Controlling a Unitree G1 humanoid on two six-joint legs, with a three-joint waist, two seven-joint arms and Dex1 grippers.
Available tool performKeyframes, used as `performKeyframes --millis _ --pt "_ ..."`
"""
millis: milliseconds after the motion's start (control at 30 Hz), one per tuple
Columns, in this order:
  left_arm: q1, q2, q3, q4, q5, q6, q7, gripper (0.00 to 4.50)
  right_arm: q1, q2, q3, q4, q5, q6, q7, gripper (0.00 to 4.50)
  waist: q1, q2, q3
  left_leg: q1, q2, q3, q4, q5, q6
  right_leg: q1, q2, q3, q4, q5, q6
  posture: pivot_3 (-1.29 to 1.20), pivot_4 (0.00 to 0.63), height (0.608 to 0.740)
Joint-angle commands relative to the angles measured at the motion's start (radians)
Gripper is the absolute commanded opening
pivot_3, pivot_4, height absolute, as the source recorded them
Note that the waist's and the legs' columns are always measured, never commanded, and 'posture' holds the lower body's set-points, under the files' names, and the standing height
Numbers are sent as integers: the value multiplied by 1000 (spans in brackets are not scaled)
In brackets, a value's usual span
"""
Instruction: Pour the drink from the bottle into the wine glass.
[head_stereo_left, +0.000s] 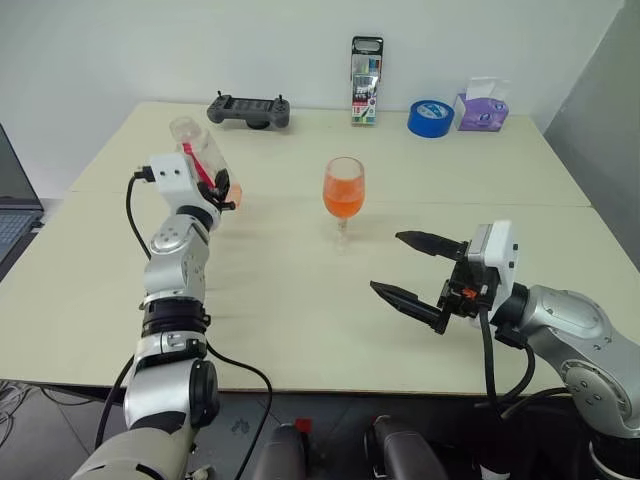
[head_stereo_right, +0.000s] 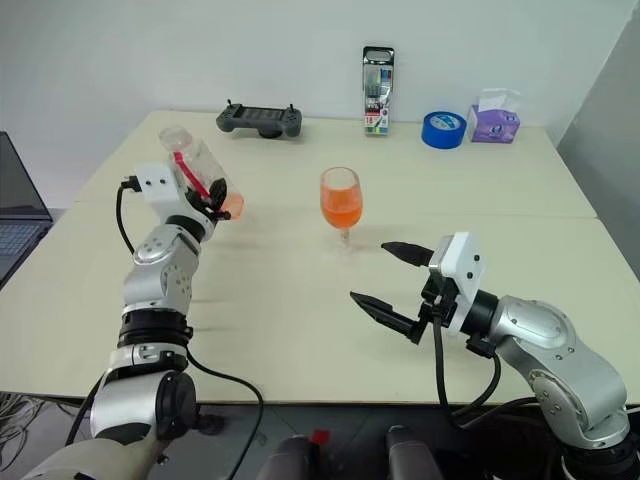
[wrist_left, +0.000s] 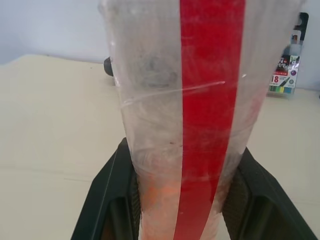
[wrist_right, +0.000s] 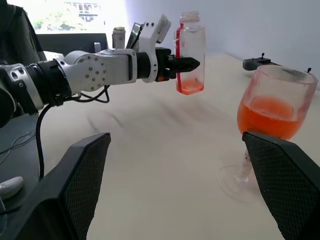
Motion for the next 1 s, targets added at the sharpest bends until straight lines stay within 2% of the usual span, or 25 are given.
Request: performKeyframes --millis 33,367,600,867,900,1000 --pt "6 3 -7 9 6 -79 -18 1672 -28 13 -5 1 -2 -17 -14 4500 1 0 0 0 0 0 0 0 0 0 0 0 0 0 0 0 150 740" --pt "3 20 -29 233 48 -268 -63 1672 -18 36 4 4 -7 -17 -41 4500 0 0 0 0 -1 0 0 0 0 0 0 -1 -1 0 0 0 150 740" --pt "-20 32 -55 340 82 -316 -58 1672 -5 48 17 -1 -19 -25 -51 4500 0 0 -2 2 -2 1 -1 0 0 2 1 -1 -1 0 0 0 150 740" --pt "-19 27 -46 341 61 -296 -79 4223 -2 49 19 -4 -22 -22 -58 4500 -1 0 -2 5 -1 0 -2 0 0 6 2 -3 -3 0 1 0 150 740" --pt "-17 27 -46 338 61 -293 -80 4454 -2 49 19 -4 -21 -22 -59 4500 0 0 -2 5 -1 0 -2 0 0 6 2 -3 -3 0 1 0 150 740" --pt "-3 28 -44 315 56 -276 -86 4494 3 47 19 -8 -19 -20 -62 4500 -1 0 -2 5 -1 0 -2 0 0 6 2 -3 -3 0 1 0 150 740"
